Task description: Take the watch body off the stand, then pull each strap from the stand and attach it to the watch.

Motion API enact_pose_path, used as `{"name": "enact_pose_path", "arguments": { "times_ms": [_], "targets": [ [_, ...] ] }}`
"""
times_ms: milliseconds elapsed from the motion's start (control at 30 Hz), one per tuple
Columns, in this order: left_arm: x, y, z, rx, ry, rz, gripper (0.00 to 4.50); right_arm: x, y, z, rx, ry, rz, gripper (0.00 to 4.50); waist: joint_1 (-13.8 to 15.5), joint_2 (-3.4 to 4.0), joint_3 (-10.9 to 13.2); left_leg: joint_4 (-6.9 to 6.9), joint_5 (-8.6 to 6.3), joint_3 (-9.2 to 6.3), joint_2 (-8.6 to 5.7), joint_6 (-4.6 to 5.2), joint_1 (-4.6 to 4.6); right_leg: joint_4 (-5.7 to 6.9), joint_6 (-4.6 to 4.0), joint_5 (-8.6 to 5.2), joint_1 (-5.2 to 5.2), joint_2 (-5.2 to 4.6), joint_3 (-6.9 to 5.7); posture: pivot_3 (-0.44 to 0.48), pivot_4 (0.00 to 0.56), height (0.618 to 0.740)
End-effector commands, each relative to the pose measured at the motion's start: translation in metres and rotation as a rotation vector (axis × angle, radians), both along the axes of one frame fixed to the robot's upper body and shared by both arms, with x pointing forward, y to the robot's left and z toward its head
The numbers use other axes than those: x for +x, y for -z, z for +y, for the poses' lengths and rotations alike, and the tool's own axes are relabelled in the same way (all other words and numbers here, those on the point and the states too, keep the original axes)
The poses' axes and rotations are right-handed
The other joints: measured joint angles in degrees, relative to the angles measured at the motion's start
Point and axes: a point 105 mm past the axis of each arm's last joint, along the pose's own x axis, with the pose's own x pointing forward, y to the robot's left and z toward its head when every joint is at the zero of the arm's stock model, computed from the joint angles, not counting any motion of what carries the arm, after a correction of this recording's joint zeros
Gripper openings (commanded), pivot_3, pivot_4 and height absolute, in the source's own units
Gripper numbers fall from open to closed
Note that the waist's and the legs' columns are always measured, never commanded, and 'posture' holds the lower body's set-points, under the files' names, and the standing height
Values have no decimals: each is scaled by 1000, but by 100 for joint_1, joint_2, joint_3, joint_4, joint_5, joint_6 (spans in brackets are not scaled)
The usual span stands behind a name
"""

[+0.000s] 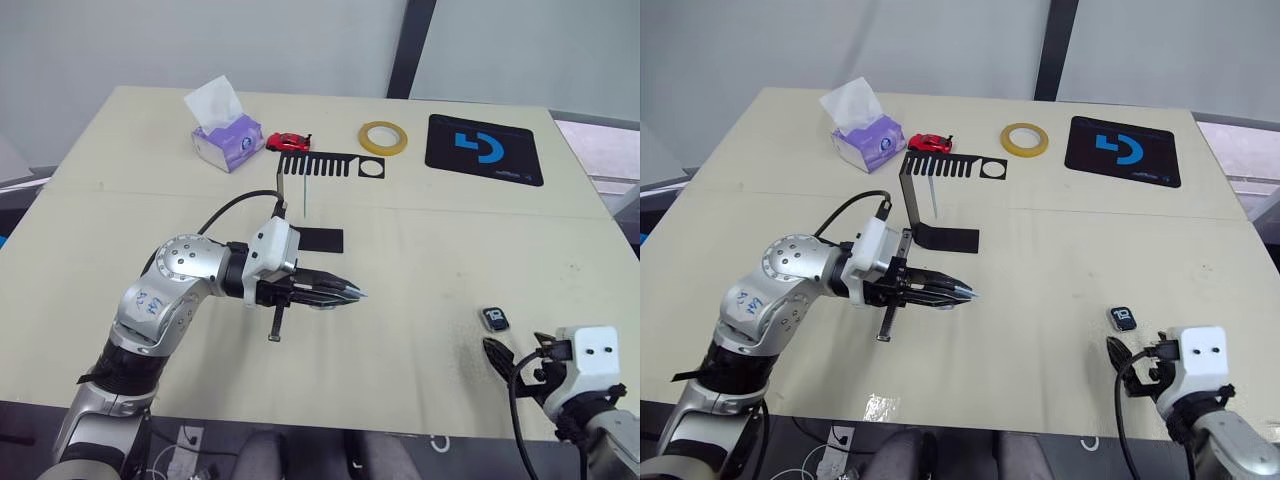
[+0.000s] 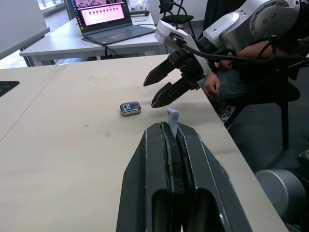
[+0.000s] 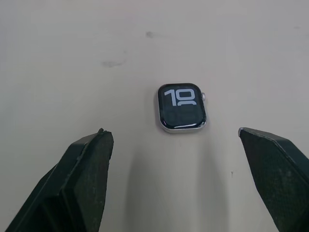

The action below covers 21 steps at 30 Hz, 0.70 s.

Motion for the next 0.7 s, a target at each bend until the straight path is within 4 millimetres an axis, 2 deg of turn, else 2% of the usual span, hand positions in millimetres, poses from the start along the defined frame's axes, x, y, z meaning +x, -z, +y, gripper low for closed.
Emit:
{"name": "enact_pose_path", "arguments": {
  "times_ms": [33, 200, 700],
  "targets": [
    [-6, -13, -1, -27, 20, -50, 0, 8, 3, -3, -7, 0, -14, 4416, 0, 0, 0, 0, 0, 0, 0, 0, 0, -1, 0, 0, 0, 0, 0, 0, 150, 738],
    [-6, -14, -1, -27, 13, -49, 0, 19, 8, -6, 9, 10, -17, 4416, -3, 1, 1, 0, 0, 1, -1, 0, 2, 3, 0, 0, 0, 0, 1, 0, 150, 738],
    [-6, -16, -2, -26, 0, -48, 0, 37, 20, -13, -9, 3, 9, 4416, -10, 1, 0, 5, 0, 12, -1, 0, 17, 21, 0, 0, 5, 4, 7, 0, 150, 738]
  ]
}}
